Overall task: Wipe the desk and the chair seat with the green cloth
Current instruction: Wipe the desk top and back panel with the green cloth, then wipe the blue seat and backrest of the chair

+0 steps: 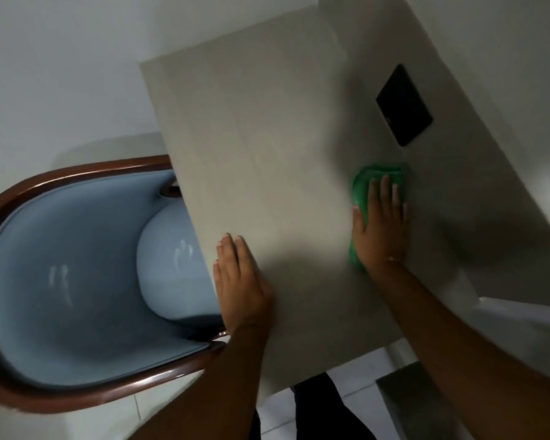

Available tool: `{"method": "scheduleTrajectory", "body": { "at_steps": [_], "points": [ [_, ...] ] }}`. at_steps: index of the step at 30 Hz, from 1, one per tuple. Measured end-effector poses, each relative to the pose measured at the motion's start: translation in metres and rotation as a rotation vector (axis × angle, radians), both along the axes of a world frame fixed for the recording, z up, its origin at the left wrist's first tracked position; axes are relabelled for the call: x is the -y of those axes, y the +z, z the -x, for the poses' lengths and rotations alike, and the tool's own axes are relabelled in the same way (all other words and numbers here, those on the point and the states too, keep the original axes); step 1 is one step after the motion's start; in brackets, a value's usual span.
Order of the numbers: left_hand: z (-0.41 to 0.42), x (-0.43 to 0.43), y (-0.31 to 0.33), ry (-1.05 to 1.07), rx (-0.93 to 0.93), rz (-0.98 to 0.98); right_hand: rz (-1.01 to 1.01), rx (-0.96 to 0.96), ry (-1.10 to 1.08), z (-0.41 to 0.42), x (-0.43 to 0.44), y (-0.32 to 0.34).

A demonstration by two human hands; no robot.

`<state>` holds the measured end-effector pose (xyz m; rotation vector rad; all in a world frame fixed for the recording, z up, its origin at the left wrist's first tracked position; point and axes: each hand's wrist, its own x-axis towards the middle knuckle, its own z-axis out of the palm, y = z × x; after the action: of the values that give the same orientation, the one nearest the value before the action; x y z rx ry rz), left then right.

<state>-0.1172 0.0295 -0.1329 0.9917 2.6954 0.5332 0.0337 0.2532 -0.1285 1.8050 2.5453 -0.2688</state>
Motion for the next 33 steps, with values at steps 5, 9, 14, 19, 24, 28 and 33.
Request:
{"method": "scheduleTrajectory", "body": {
  "at_steps": [5,9,14,19,24,28,33],
  "points": [
    [0.003,0.007,0.004,0.024,0.056,-0.069,0.019,-0.063,0.250,0.077,0.062,0.001],
    [0.017,0.025,0.014,-0.019,0.265,-0.213,0.059,-0.065,0.306,0.101,0.151,0.003],
    [0.062,0.122,0.010,-0.104,0.216,-0.148,0.081,-0.038,0.442,0.117,0.258,-0.005],
    [0.158,0.247,0.026,-0.016,-0.027,-0.093,0.231,-0.337,0.215,0.149,0.296,0.016],
    [0.248,0.296,0.043,0.178,-0.143,0.016,0.434,-0.840,-0.148,0.211,0.335,0.040],
    [0.296,0.316,0.037,0.249,-0.148,0.155,0.840,-0.922,-0.198,0.280,0.396,0.039],
    [0.336,0.339,0.017,0.219,-0.146,0.244,1.168,-0.849,-0.149,0.362,0.475,0.017]
  ]
}}
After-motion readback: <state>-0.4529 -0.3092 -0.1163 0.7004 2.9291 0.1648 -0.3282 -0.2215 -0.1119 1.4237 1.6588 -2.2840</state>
